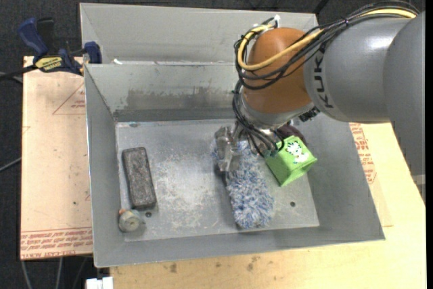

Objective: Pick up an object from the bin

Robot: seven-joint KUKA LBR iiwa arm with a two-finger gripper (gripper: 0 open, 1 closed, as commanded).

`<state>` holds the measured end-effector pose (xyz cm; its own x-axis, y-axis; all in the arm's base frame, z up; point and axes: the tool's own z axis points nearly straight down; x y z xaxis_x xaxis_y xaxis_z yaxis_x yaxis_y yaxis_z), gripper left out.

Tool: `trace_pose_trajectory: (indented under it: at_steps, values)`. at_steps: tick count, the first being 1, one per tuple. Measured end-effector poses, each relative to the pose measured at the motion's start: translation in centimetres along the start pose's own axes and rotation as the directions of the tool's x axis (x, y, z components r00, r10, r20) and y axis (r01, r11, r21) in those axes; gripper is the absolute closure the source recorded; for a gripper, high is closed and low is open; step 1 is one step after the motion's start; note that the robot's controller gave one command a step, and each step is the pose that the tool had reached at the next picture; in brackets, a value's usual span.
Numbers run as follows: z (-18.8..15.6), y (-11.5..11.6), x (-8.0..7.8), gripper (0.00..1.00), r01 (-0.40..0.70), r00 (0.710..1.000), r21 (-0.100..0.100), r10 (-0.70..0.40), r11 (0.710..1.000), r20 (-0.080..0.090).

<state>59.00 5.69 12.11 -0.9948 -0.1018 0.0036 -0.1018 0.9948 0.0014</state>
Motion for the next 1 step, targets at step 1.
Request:
trace_pose_trajectory:
  at_steps: [1]
  values:
    - [-8.43, -0.59, 3.74, 1.00, 0.057, 0.998, 0.000, -0.057, 0.998, 0.006]
